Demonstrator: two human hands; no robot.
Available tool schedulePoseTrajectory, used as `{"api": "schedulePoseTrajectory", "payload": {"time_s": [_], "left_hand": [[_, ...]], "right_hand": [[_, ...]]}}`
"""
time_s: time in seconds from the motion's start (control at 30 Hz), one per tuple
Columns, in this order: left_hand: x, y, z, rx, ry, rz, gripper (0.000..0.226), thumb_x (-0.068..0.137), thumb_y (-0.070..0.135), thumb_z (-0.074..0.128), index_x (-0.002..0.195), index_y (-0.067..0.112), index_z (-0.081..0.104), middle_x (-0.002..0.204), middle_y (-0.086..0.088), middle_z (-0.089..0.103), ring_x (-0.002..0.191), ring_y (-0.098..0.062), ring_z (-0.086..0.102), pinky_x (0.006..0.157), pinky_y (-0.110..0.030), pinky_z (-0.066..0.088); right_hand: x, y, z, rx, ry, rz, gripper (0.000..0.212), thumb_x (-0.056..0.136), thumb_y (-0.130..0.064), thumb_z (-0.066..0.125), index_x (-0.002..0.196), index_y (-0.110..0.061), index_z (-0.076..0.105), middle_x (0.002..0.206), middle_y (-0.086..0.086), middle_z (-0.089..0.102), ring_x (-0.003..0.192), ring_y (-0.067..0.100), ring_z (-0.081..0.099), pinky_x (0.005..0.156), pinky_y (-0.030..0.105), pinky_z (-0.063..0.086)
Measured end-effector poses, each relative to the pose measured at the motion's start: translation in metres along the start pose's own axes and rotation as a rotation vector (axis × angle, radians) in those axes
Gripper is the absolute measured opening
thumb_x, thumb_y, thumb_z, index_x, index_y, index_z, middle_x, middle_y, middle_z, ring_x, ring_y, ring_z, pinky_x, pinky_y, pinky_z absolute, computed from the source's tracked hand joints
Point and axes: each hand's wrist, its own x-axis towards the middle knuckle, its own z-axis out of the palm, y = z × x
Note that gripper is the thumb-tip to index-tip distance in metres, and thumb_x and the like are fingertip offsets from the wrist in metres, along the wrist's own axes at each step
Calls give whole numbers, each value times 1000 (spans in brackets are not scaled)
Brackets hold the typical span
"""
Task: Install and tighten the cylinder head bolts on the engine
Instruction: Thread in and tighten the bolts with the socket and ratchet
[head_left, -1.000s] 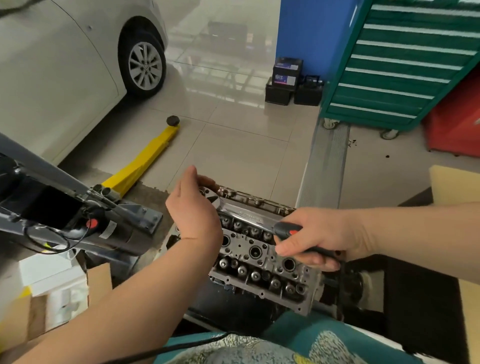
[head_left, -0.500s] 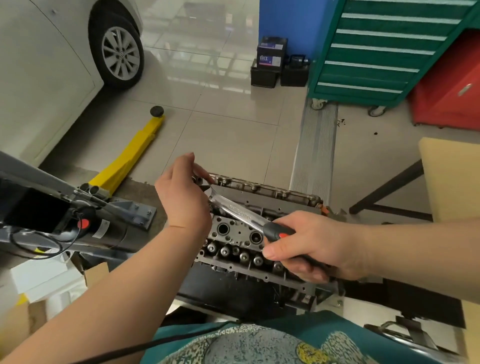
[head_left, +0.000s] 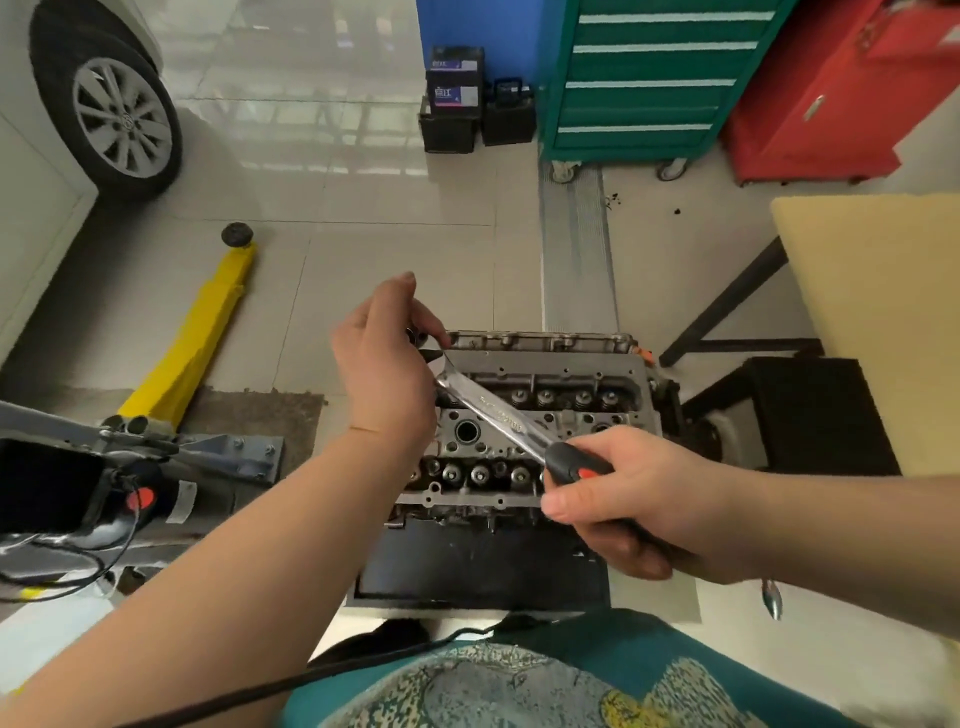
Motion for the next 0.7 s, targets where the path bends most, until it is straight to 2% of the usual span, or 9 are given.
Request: {"api": "schedulePoseTrajectory", "payload": {"time_s": [0.03, 0.13, 0.2, 0.27, 0.37, 0.5, 0.57, 0.7], "left_hand": [[2, 0, -2, 12, -30, 0, 49, 94, 35, 50, 49, 18, 60, 56, -2, 61, 56, -8, 49, 69, -27, 47], [6, 0, -10, 75, -121, 47, 50, 101, 29, 47, 55, 15, 61, 57, -2, 62, 55, -6, 49, 58, -16, 46], [9, -1, -16, 80, -178, 53, 51, 100, 30, 47, 52, 19, 61, 56, -1, 60, 55, -5, 49, 56, -13, 45], [14, 0, -20, 84, -237, 42, 52, 98, 35, 49, 49, 21, 60, 57, -2, 59, 56, -5, 49, 60, -19, 47], [22, 1, -25, 52, -334, 4, 50, 88, 46, 55, 46, 19, 59, 58, -8, 56, 58, -12, 47, 67, -35, 42], [31, 1, -33, 44, -444, -4, 48, 83, 50, 58, 47, 19, 59, 55, -7, 58, 58, -21, 49, 60, -31, 46], [35, 1, -36, 51, -478, -5, 48, 83, 50, 58, 47, 19, 59, 55, -6, 59, 58, -21, 50, 63, -34, 45], [35, 4, -39, 67, -501, -26, 48, 81, 51, 57, 47, 19, 60, 57, -6, 60, 58, -12, 50, 70, -37, 43]], "right_hand": [[0, 2, 7, 24, 21, -8, 25, 92, -29, 75, 86, -13, 56, 59, 6, 48, 43, 17, 42, 44, 26, 33], [1, 7, 29, 98, 97, -39, 24, 91, -26, 75, 87, -13, 56, 59, 6, 48, 43, 16, 42, 43, 24, 33], [4, 13, 51, 163, 156, -72, 23, 91, -25, 74, 88, -12, 55, 58, 7, 46, 41, 16, 39, 41, 23, 32], [12, 22, 75, 242, 211, -121, 24, 90, -25, 73, 88, -12, 53, 56, 7, 45, 39, 16, 37, 40, 23, 29], [24, 30, 103, 342, 277, -182, 22, 90, -24, 72, 84, -12, 54, 55, 7, 44, 37, 15, 36, 40, 23, 27], [34, 33, 130, 403, 334, -251, 21, 91, -24, 71, 82, -13, 55, 55, 8, 44, 37, 17, 35, 40, 25, 24], [38, 34, 135, 403, 343, -255, 22, 93, -25, 71, 82, -13, 55, 56, 7, 44, 38, 17, 35, 40, 26, 24], [35, 30, 133, 358, 315, -240, 23, 96, -25, 70, 85, -13, 54, 56, 8, 43, 38, 17, 35, 40, 26, 26]]}}
